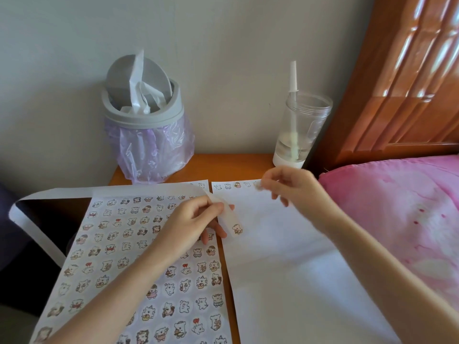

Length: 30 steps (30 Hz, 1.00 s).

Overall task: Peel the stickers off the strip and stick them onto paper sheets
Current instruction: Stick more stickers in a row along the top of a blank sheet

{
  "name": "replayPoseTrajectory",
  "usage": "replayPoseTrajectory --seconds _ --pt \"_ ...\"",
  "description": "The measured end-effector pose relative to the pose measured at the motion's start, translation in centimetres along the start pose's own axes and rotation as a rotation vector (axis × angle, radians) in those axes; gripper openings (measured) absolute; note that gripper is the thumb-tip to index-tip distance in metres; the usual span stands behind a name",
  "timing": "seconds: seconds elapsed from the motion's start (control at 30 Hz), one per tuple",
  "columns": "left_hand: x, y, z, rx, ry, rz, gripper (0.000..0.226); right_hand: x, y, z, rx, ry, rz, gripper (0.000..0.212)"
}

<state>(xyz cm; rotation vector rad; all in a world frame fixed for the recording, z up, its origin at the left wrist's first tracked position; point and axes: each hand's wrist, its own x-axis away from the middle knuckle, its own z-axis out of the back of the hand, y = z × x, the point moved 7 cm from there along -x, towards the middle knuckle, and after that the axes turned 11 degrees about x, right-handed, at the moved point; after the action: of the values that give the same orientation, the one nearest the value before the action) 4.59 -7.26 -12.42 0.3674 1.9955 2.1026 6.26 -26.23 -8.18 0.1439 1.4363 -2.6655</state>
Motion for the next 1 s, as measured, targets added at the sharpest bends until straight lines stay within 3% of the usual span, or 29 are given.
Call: replayPoseTrajectory --seconds 0.13,0.27,0.9,1.0 --pt "0.1 -0.4 0.0 -0.149 -0.03 -0.011 0.021 -2.3 4.6 4.5 0.083 0.083 -0.179 0.006" --pt "-0.1 -0.5 0.0 -0.176 -0.033 -0.025 0.02 -3.4 7.2 5.5 0.224 0.092 -0.239 0.005" --pt "-0.2 -0.8 0.0 -0.186 -0.023 -0.041 0.02 -5.4 9.6 5.4 0.367 0.13 -0.166 0.017" --pt "-0.3 -0.8 0.0 -0.186 -0.022 -0.039 0.02 -5.4 9.6 5.3 0.392 0.144 -0.154 0.01"
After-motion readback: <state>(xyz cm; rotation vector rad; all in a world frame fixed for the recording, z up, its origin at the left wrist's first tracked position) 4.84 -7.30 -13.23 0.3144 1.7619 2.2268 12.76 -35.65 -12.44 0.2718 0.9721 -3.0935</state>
